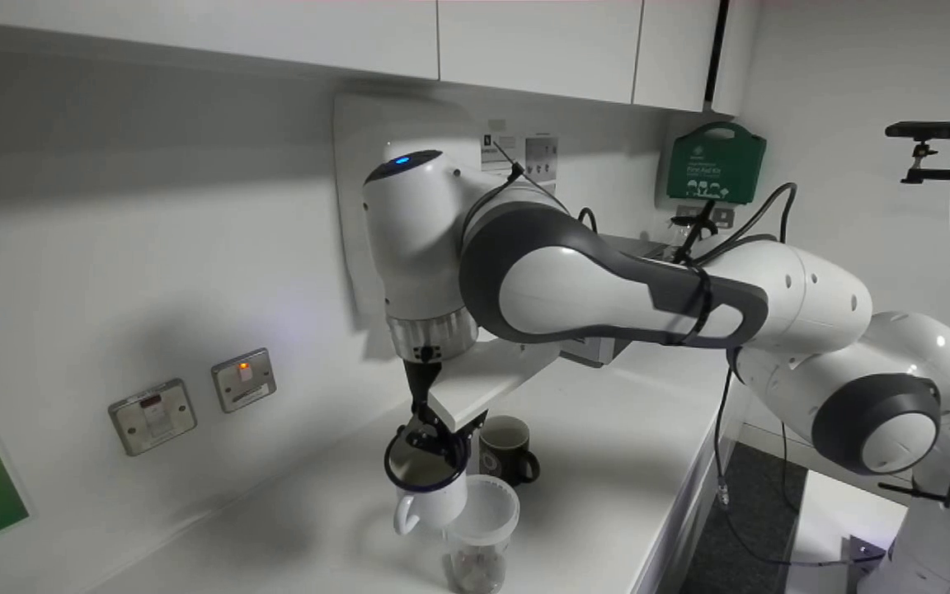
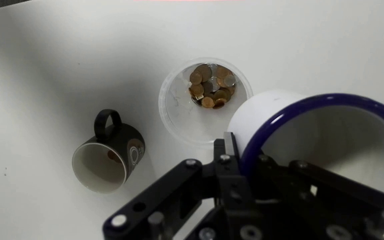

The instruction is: Pour the contents in the white mug into the cup.

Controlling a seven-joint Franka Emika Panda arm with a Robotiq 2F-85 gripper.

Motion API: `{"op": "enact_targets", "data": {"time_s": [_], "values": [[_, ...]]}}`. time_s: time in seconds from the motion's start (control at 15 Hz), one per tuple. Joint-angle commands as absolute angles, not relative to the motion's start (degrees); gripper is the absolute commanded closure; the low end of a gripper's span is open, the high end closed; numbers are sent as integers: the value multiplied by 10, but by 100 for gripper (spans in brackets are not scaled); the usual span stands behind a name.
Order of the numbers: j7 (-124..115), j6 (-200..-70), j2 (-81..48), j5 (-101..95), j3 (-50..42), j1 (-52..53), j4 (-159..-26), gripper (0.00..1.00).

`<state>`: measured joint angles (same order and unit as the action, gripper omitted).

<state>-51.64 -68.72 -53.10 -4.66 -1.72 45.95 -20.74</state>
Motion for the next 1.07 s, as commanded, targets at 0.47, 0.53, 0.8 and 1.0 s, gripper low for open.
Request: {"op": "enact_targets", "data": {"time_s": [0.47,0.53,0.8,1.0], "values": [[-683,-719,-523,-38,-13,440,-207,99],[-698,-720,-524,-34,-11,435,-207,99],[-694,-712,-529,-49,-14,439,-212,94],[-694,-712,-533,-50,-14,440,-213,94]]}}
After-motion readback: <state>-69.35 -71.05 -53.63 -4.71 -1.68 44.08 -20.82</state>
